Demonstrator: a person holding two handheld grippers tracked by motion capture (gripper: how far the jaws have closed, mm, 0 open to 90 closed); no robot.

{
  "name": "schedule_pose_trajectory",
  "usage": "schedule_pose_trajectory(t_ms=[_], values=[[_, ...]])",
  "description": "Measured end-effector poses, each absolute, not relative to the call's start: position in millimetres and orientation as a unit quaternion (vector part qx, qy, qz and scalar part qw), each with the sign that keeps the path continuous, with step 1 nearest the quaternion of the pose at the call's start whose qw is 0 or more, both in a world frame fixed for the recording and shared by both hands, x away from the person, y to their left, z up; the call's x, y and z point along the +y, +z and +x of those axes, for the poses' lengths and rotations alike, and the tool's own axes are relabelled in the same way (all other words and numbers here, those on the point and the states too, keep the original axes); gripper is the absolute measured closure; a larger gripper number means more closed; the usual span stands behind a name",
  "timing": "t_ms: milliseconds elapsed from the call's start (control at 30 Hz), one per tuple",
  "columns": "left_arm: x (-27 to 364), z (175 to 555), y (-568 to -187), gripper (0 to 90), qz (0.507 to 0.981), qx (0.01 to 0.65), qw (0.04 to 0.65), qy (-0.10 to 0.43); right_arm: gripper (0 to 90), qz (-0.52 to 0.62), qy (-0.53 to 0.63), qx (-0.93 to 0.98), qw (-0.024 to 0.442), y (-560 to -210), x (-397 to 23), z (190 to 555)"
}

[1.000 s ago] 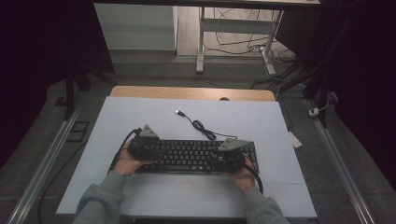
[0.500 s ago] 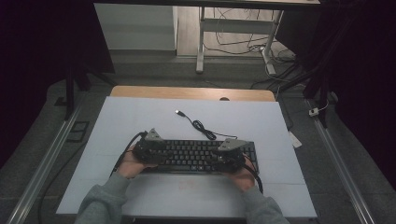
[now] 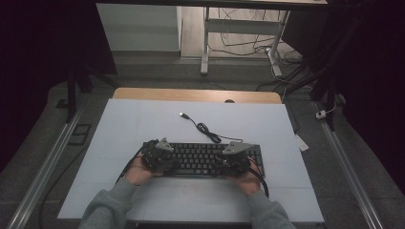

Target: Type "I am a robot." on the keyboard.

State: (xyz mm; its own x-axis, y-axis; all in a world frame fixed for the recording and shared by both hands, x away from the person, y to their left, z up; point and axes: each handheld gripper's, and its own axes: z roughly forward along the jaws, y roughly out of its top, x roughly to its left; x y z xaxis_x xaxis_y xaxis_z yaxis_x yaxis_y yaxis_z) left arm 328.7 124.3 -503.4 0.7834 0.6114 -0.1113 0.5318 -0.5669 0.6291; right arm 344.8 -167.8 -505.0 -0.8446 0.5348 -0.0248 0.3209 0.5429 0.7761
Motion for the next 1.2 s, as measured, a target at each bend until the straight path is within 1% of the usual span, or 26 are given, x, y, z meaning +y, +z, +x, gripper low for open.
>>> schedule_pose_trajectory(t_ms=[467, 1200], values=[[119.0, 328.3, -510.6, 89.0, 0.888, 0.323, 0.321, 0.06, 51.8, 0.245, 0.406, 0.87, 0.131, -506.3, -166.6, 344.9], [117.9, 328.2, -512.6, 88.8, 0.888, 0.324, 0.32, 0.065, 51.6, 0.243, 0.405, 0.872, 0.132, -506.7, -165.8, 345.0]])
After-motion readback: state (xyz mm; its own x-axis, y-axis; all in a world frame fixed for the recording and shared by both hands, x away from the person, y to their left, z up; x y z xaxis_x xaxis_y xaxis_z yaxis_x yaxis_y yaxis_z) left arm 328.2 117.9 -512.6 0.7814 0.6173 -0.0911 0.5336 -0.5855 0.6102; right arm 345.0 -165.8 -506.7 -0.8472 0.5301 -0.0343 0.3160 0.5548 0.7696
